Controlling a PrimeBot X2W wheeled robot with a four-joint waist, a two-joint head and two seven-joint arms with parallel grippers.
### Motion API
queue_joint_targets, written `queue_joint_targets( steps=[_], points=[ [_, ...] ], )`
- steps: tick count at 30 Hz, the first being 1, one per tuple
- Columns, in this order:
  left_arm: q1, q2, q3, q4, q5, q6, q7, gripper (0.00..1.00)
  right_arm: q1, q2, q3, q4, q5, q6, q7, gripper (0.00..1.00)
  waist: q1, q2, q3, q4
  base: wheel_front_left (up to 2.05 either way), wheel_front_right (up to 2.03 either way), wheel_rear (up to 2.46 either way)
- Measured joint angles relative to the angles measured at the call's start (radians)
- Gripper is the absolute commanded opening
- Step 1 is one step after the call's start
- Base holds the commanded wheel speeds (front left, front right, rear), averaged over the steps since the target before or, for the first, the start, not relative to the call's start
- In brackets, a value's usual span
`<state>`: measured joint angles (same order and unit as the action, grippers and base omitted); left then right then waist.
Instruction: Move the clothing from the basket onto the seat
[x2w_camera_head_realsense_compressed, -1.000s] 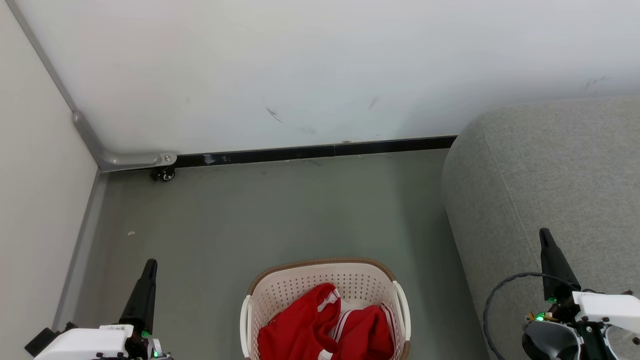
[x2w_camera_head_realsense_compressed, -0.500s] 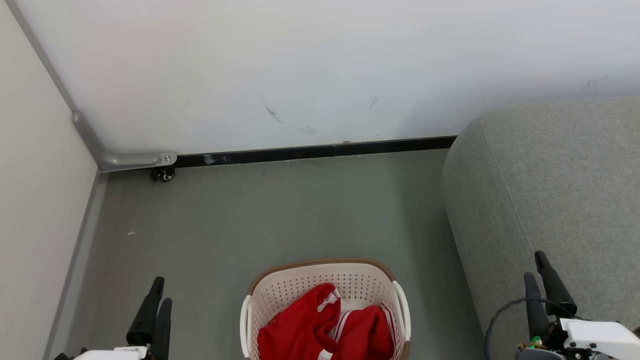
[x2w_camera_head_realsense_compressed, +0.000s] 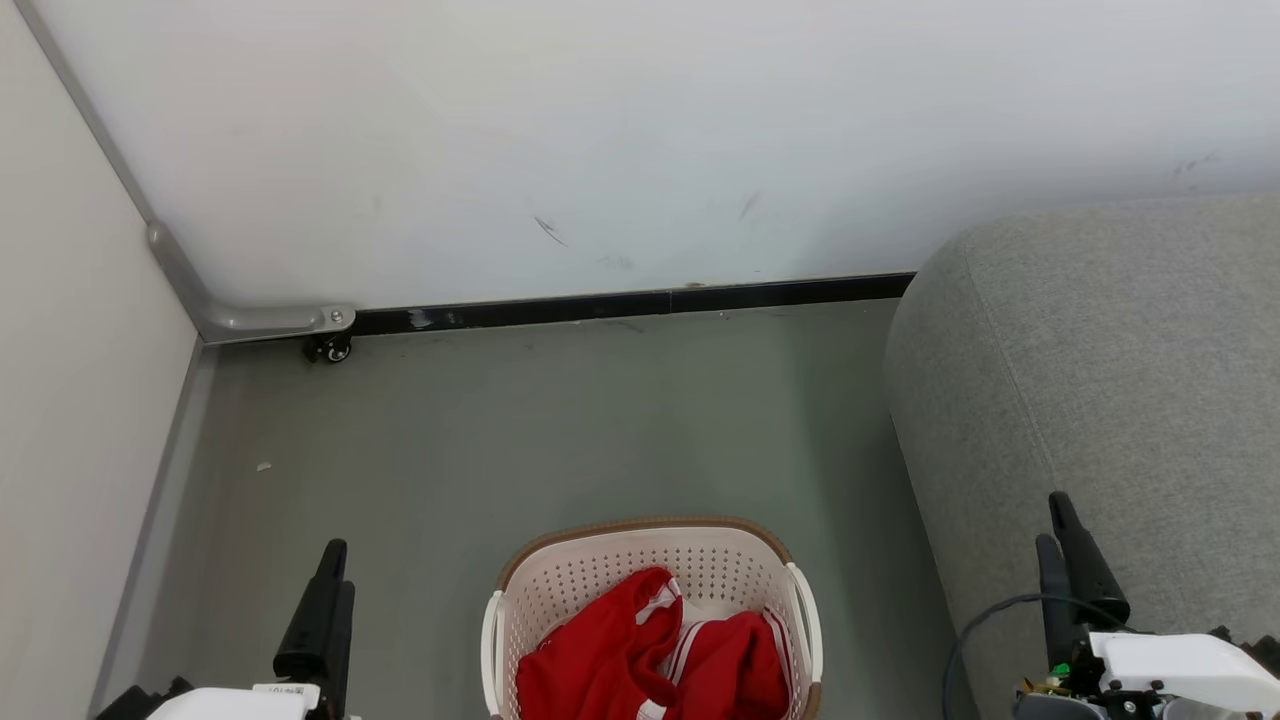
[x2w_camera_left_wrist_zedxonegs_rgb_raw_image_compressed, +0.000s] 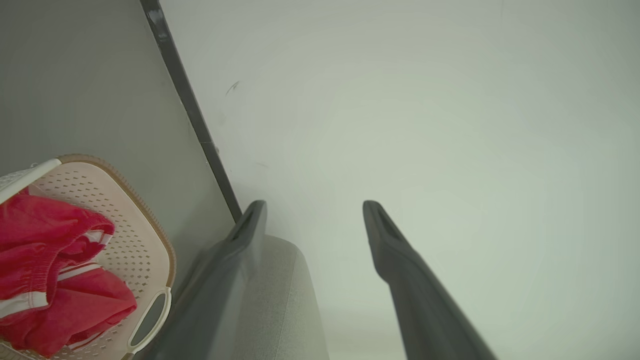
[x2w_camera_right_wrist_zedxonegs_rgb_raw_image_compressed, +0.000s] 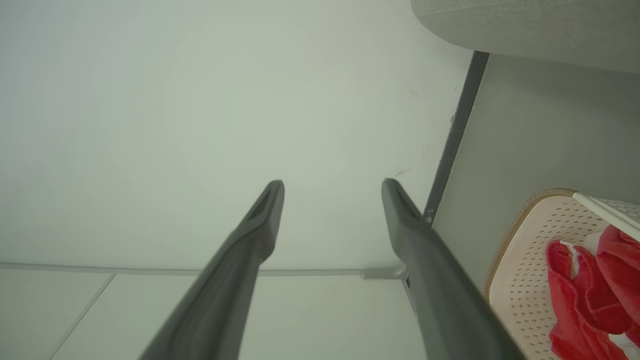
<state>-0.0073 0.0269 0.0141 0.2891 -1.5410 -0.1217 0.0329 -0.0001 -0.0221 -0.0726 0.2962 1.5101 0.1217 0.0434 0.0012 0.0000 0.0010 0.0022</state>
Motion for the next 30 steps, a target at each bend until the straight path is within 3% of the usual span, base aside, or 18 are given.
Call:
queue_joint_targets(
  steps=[18, 25, 30],
  points=[
    [0.0, 0.003, -0.032, -0.064, 0.203, 0.017, -0.065, 1.0, 0.0, -0.017, 0.014, -0.016, -0.273, 0.0, -0.063, 1.0, 0.0147, 0.0, -0.011, 0.003, 0.0, 0.0, 0.0],
    [0.0, 0.004, -0.048, -0.091, 0.314, 0.039, -0.088, 1.0, 0.001, -0.018, 0.026, -0.03, -0.412, 0.0, -0.089, 1.0, 0.0162, 0.0, -0.014, 0.004, 0.0, 0.0, 0.0],
    [0.0, 0.005, -0.067, -0.102, 0.434, 0.052, -0.105, 1.0, 0.001, -0.018, 0.039, -0.034, -0.501, 0.001, -0.108, 1.0, 0.0146, 0.0, -0.015, 0.005, 0.0, 0.0, 0.0]
  ],
)
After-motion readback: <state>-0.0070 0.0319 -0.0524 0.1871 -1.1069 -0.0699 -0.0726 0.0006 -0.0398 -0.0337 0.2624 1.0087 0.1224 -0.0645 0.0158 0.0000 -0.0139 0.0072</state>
